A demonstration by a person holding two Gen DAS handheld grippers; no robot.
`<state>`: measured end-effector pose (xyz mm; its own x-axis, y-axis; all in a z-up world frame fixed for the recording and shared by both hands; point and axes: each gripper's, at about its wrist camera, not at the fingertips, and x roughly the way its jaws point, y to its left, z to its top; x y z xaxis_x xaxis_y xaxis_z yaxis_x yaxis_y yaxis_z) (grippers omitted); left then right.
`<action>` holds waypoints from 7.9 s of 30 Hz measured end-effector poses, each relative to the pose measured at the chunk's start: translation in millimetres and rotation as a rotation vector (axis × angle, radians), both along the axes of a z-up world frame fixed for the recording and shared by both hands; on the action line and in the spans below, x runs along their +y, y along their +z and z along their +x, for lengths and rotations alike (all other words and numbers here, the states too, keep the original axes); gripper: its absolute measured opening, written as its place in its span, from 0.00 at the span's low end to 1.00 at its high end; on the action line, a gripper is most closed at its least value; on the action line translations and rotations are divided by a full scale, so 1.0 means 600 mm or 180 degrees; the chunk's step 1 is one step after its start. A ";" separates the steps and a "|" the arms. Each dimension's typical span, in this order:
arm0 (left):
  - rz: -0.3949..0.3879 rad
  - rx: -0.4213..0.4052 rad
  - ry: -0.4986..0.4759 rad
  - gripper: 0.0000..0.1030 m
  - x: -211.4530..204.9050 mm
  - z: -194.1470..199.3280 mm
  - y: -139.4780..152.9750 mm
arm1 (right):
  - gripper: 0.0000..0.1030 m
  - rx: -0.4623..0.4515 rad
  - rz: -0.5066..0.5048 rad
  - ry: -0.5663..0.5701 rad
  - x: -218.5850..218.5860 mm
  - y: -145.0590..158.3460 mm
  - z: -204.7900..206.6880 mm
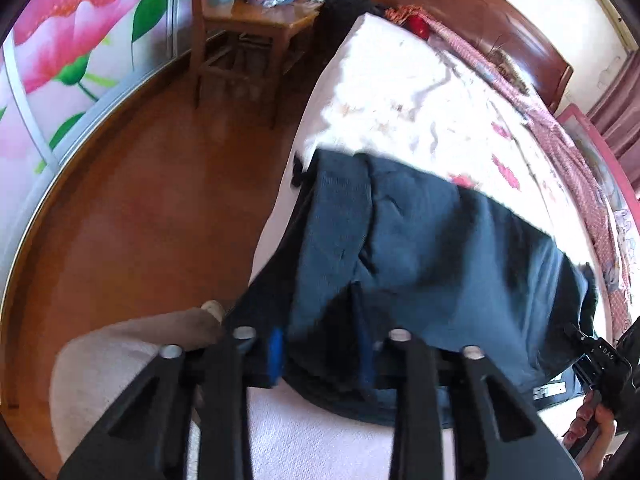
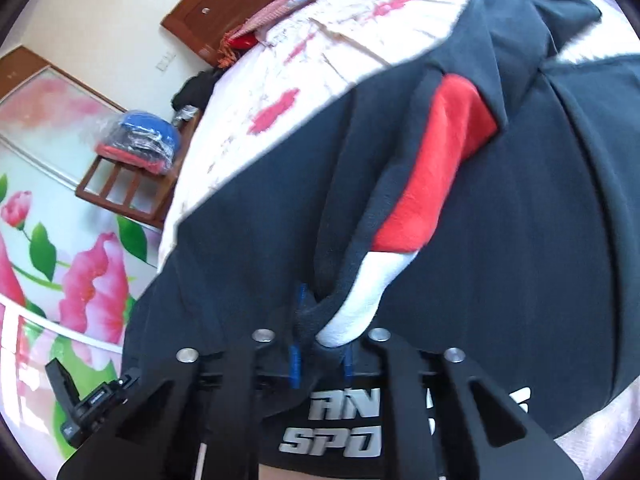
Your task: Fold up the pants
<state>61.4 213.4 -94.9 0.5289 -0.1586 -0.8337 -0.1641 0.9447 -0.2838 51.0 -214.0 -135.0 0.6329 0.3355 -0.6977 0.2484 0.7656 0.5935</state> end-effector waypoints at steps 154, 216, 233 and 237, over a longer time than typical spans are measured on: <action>0.0480 -0.0483 -0.1050 0.88 -0.248 -0.013 -0.023 | 0.54 0.0186 -0.1647 0.0989 0.046 0.124 0.128; 0.0499 -0.0708 -0.0819 0.89 -0.229 -0.016 -0.033 | 0.44 0.0584 -0.1330 -0.0559 -0.261 0.096 -0.037; 0.0402 -0.0698 -0.0964 0.89 -0.264 -0.015 -0.016 | 0.44 0.0495 0.0158 -0.2666 -0.560 0.004 -0.249; 0.0501 -0.0712 -0.1109 0.89 -0.286 -0.019 -0.014 | 0.12 0.0561 -0.0059 -0.2616 -0.570 0.001 -0.230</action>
